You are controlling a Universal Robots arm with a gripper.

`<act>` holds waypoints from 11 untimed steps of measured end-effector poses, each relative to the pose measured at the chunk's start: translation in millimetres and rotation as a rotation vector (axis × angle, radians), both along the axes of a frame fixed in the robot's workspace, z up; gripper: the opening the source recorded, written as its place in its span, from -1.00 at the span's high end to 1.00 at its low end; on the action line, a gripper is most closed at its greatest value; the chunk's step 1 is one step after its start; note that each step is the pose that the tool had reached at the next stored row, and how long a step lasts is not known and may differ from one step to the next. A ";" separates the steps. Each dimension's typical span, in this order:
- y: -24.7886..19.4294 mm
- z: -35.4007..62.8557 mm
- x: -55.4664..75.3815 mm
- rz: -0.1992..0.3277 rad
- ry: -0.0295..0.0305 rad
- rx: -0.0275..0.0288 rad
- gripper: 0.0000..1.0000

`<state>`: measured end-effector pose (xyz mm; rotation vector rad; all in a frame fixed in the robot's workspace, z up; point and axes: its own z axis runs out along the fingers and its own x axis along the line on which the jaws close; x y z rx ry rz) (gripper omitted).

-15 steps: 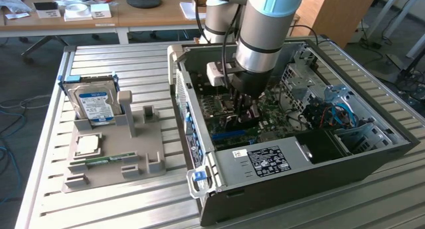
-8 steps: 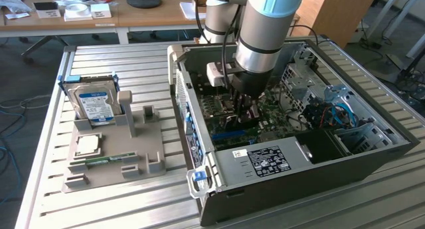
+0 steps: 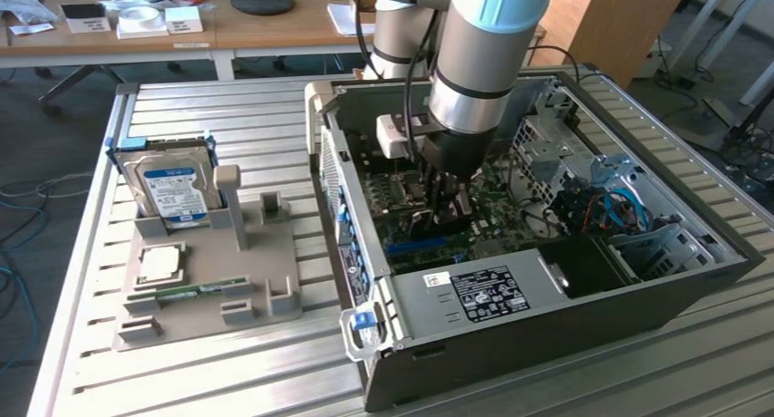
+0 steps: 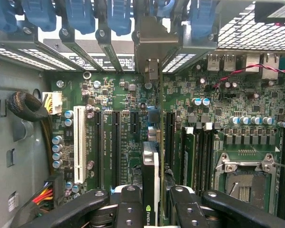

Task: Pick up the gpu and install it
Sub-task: 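Insert the gpu into the slot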

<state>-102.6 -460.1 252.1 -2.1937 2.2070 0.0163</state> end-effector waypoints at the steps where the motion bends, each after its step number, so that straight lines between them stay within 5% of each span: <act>1: 0.0 -0.3 0.0 0.000 0.0002 -0.0004 0.47; 11: -0.2 -1.8 0.0 -0.003 0.0002 -0.0008 0.47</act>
